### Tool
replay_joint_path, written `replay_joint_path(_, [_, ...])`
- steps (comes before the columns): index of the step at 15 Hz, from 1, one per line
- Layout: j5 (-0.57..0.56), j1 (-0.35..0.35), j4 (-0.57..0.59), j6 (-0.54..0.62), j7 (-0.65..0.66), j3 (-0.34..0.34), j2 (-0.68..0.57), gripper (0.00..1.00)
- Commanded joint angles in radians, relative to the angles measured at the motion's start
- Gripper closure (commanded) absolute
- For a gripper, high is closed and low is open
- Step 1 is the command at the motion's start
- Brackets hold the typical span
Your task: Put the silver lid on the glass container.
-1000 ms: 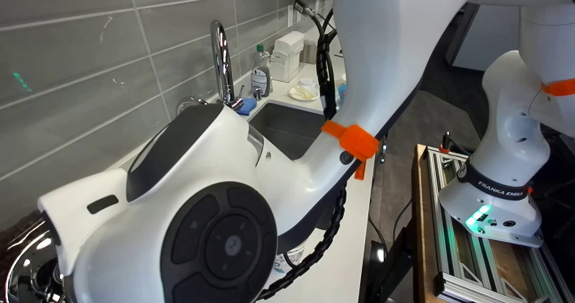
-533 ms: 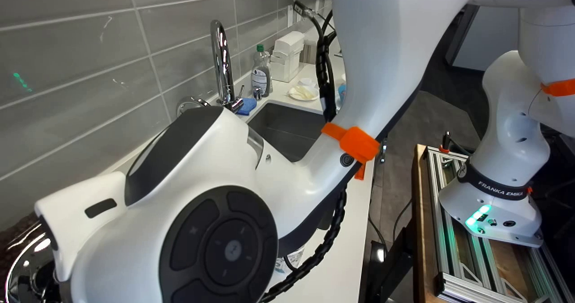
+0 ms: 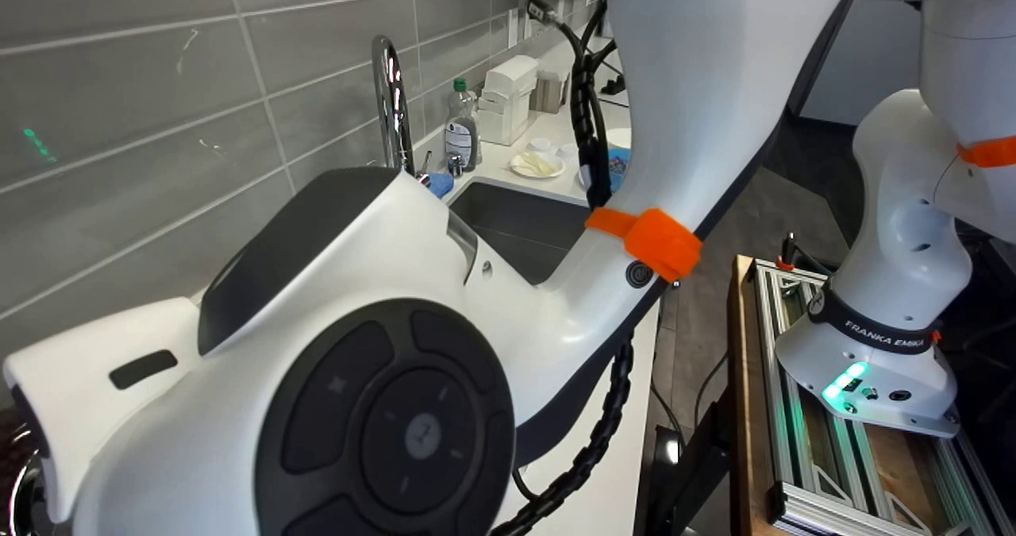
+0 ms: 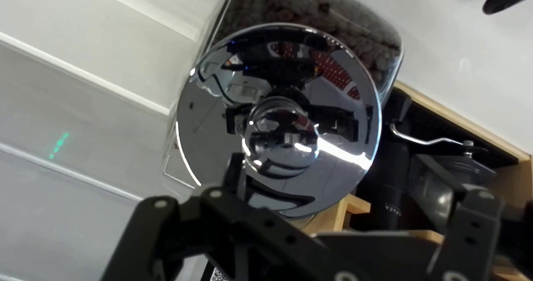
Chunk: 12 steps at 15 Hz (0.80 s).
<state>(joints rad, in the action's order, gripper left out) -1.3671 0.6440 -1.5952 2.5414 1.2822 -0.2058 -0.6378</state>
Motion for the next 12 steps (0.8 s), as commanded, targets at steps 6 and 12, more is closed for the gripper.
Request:
replay_joint_path(6, [0.222,-0.047,-0.173,0.004,-0.139,-0.07,0.166,0.0])
replay_joint_path(12, [0.325,-0.055,-0.282,0.002,-0.154,-0.077,0.273,0.0])
